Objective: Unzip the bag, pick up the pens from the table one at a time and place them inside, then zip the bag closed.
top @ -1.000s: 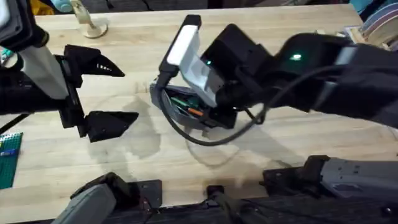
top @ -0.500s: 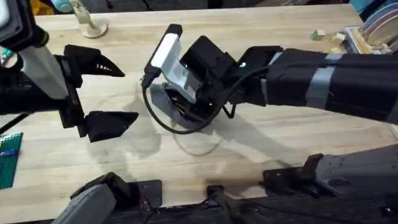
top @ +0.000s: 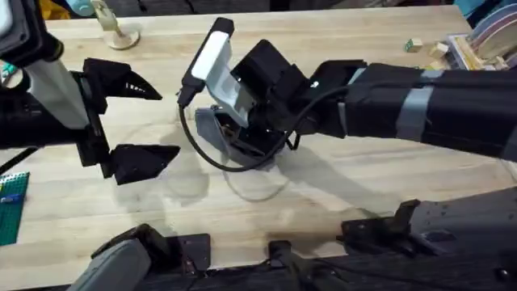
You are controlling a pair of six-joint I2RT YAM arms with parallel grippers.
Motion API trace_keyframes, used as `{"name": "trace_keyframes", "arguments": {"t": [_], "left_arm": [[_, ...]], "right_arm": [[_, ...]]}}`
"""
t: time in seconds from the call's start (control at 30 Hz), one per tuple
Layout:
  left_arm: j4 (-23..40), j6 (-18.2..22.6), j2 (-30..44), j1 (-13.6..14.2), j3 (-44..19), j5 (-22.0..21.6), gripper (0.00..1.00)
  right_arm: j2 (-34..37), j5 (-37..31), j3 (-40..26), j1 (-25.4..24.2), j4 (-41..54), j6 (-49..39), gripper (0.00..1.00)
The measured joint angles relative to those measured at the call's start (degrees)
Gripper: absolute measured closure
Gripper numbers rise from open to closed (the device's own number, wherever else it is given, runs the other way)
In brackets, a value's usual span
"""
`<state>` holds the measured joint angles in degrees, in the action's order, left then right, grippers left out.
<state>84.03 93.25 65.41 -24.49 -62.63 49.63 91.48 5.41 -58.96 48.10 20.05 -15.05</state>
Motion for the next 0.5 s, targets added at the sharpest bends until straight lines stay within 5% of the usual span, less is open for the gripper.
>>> {"name": "trace_keyframes", "arguments": {"t": [0.23, 0.5], "left_arm": [[0.0, 0.0, 0.0, 0.0, 0.0, 0.0, 0.008], [0.0, 0.0, 0.0, 0.0, 0.0, 0.0, 0.007]], "right_arm": [[0.0, -0.1, 0.0, 0.0, -0.2, 0.5, 0.036], [-1.5, 0.0, 0.0, 0.0, 2.8, 4.3, 0.004]]}}
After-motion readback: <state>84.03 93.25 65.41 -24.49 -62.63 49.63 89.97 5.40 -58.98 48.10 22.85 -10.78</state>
